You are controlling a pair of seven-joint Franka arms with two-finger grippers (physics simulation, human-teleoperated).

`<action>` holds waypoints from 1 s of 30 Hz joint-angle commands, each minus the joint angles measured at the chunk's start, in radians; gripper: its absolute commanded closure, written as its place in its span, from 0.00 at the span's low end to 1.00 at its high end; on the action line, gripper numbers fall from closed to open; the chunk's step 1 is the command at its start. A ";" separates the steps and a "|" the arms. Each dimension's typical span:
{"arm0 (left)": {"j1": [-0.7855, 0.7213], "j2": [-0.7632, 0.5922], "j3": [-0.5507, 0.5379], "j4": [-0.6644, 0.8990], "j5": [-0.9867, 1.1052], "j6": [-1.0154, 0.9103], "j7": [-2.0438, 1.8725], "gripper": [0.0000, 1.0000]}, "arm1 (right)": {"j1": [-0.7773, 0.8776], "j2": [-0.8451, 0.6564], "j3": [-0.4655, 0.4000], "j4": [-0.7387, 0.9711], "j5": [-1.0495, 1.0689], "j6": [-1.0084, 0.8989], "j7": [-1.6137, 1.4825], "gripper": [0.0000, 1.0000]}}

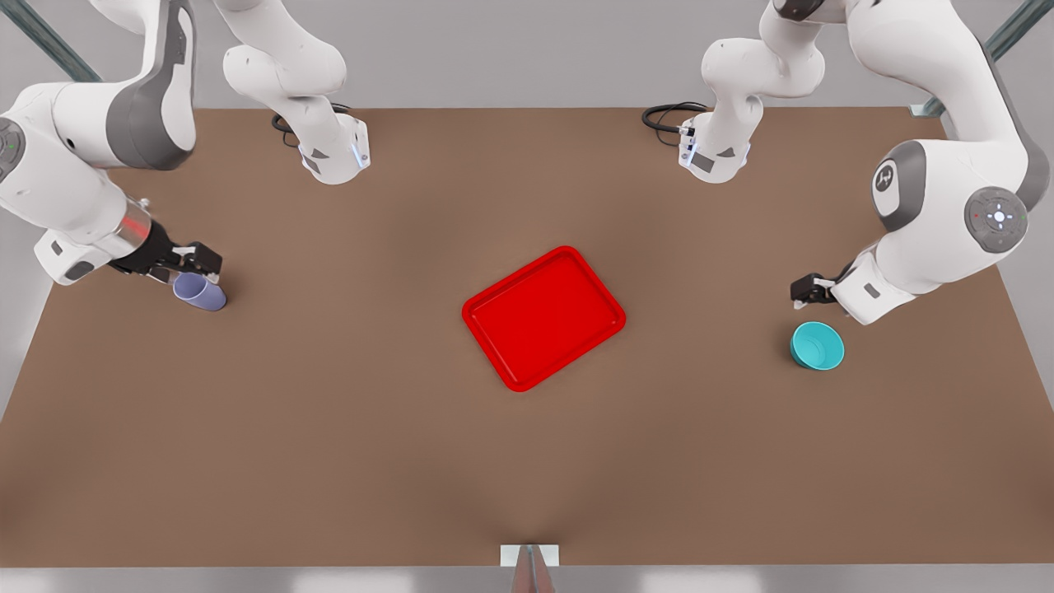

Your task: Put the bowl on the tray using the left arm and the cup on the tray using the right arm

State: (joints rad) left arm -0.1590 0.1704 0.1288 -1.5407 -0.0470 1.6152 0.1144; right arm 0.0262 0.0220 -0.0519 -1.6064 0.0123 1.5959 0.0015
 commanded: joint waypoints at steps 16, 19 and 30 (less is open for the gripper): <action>0.351 0.359 0.020 -0.194 -0.086 0.390 0.478 0.00 | -0.052 0.004 -0.002 0.003 0.000 -0.001 0.000 0.00; 0.358 0.413 0.020 -0.202 -0.119 0.431 0.479 0.00 | -0.052 0.004 -0.002 0.003 0.000 -0.001 0.000 0.00; 0.365 0.468 0.020 -0.211 -0.122 0.436 0.516 0.13 | -0.052 0.004 -0.002 0.003 0.000 -0.001 0.000 0.00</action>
State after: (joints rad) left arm 0.2049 0.6382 0.1488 -1.7510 -0.1672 2.0509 0.6305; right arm -0.0636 0.0261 -0.0537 -1.6030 0.0123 1.5957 0.0015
